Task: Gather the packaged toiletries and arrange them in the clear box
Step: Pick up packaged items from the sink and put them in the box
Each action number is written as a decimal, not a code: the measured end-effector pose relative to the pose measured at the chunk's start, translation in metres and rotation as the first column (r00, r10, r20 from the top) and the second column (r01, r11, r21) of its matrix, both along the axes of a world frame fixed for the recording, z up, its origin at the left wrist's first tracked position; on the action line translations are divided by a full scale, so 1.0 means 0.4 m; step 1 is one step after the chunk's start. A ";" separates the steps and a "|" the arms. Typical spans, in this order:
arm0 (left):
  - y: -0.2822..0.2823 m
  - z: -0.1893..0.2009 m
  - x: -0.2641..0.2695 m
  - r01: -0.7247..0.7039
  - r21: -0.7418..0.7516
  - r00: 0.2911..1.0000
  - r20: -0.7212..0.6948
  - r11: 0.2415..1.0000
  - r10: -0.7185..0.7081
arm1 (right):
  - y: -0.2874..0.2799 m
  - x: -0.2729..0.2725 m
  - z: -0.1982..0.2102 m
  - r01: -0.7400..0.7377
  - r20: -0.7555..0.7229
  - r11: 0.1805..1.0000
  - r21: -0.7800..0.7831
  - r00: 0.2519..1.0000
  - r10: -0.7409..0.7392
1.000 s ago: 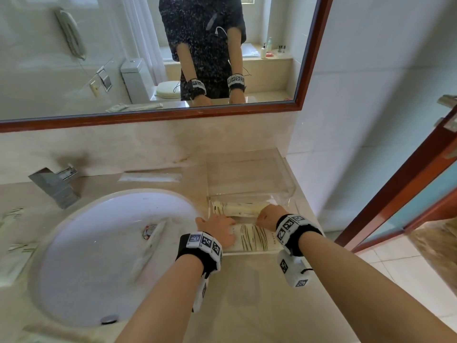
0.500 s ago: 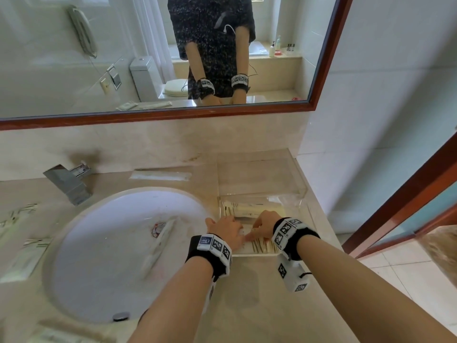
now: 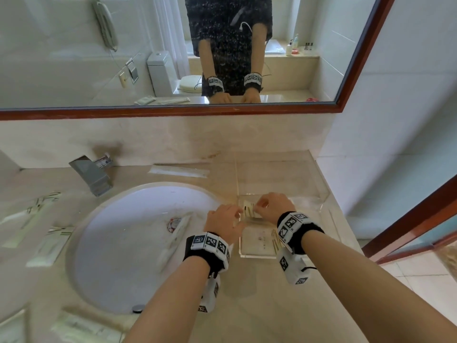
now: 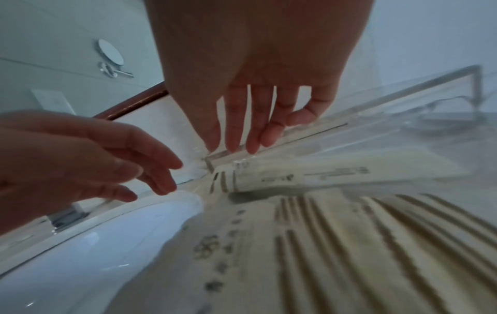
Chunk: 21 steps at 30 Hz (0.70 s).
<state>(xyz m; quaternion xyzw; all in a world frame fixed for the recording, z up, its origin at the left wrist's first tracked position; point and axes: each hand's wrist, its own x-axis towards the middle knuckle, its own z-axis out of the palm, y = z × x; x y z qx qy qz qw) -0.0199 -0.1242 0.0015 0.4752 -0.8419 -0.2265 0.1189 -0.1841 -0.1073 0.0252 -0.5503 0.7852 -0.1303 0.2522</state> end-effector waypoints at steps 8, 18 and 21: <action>-0.085 -0.053 0.158 -0.129 -0.002 0.967 0.220 0.992 0.126 | -0.113 0.150 0.005 -0.035 0.078 0.992 -0.119 0.996 0.045; -0.192 -0.144 0.343 -0.206 0.091 0.879 0.455 0.974 0.143 | -0.294 0.317 -0.036 -0.042 0.061 0.978 -0.203 0.997 0.056; -0.228 -0.171 0.375 -0.217 0.142 0.872 0.472 0.966 0.127 | -0.346 0.353 -0.059 -0.055 0.018 0.979 -0.195 0.998 0.059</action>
